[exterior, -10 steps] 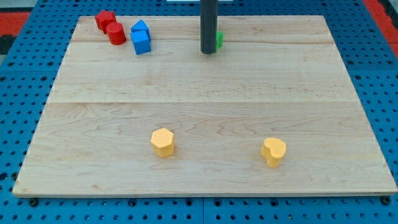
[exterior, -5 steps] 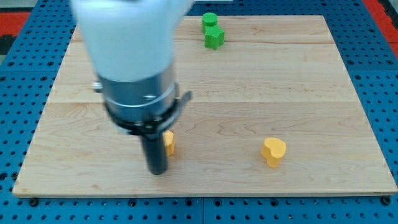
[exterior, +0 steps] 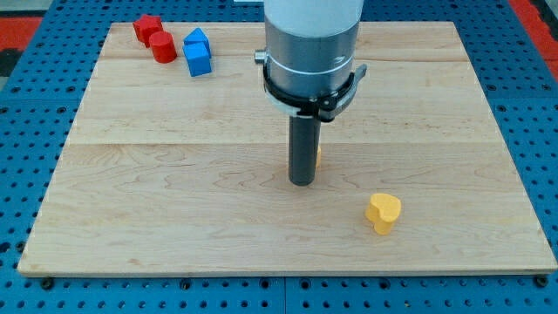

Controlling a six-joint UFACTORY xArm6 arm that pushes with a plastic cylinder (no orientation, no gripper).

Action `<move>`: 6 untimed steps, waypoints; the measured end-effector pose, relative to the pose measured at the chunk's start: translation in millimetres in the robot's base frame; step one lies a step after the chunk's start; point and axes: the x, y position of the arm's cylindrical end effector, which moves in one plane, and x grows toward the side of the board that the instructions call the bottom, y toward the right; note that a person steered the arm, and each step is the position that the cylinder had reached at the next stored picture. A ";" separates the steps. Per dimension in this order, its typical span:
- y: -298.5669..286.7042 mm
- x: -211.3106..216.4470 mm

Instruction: Place yellow blocks to the right of the green star

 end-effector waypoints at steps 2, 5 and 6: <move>10.7 -72.3; 66.0 -144.8; 155.9 -35.8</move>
